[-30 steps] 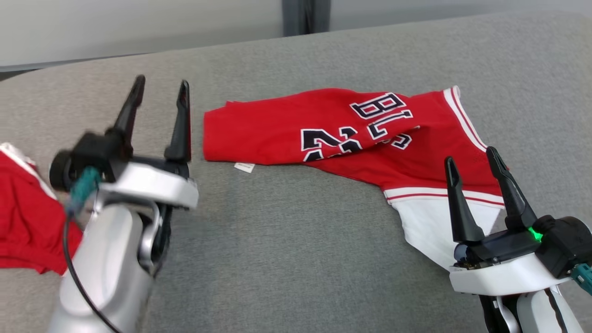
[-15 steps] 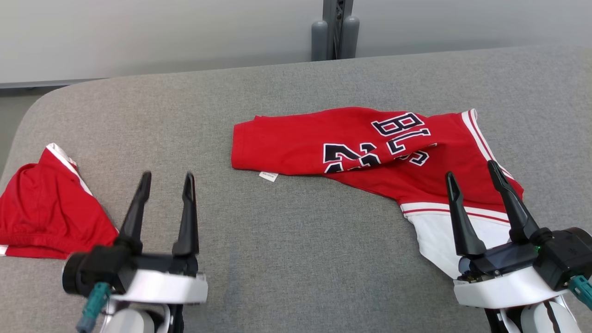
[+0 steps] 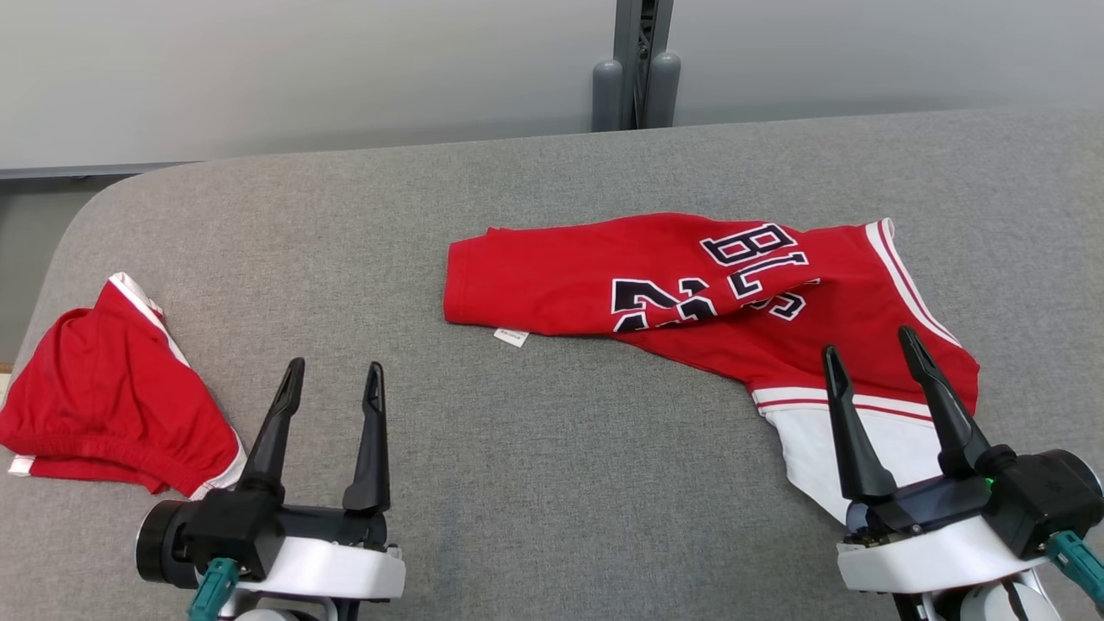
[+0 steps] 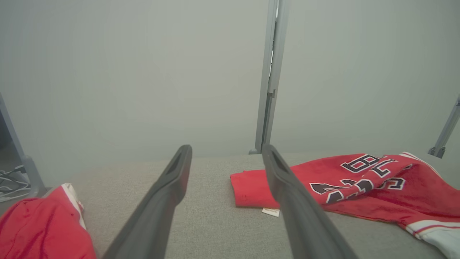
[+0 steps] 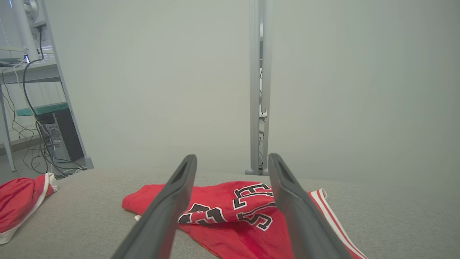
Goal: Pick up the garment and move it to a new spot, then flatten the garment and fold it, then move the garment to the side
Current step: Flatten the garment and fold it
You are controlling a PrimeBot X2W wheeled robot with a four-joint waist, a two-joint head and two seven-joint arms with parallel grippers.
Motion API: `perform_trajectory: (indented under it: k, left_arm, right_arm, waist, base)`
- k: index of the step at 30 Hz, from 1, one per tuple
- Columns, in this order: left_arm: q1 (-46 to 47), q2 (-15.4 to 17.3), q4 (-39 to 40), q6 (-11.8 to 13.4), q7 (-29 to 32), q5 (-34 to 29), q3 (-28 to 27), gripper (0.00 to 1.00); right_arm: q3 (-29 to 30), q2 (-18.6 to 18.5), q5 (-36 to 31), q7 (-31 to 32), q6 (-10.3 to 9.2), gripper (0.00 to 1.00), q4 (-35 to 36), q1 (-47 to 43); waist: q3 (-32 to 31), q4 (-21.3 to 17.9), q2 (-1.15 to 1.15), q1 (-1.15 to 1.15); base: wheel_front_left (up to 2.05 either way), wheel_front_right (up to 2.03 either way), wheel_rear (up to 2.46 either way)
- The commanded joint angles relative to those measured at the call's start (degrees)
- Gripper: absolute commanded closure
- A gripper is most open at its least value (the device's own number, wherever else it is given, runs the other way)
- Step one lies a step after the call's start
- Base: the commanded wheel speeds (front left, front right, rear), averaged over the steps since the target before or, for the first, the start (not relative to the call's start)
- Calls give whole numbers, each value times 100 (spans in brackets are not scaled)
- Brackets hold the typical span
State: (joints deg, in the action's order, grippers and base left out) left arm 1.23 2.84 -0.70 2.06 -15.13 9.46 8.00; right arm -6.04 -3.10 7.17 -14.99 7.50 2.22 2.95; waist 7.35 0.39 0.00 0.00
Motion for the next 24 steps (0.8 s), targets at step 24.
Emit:
perform_trajectory:
  k: [24]
  left_arm:
    - [2729, 602, -2967, -846, 77, -1774, 1495, 0]
  right_arm:
    - [-209, 9, 202, -30, -2, 0, -2, 418]
  waist:
    - [1045, -767, 0, 0]
  base:
    - [0, 0, 0]
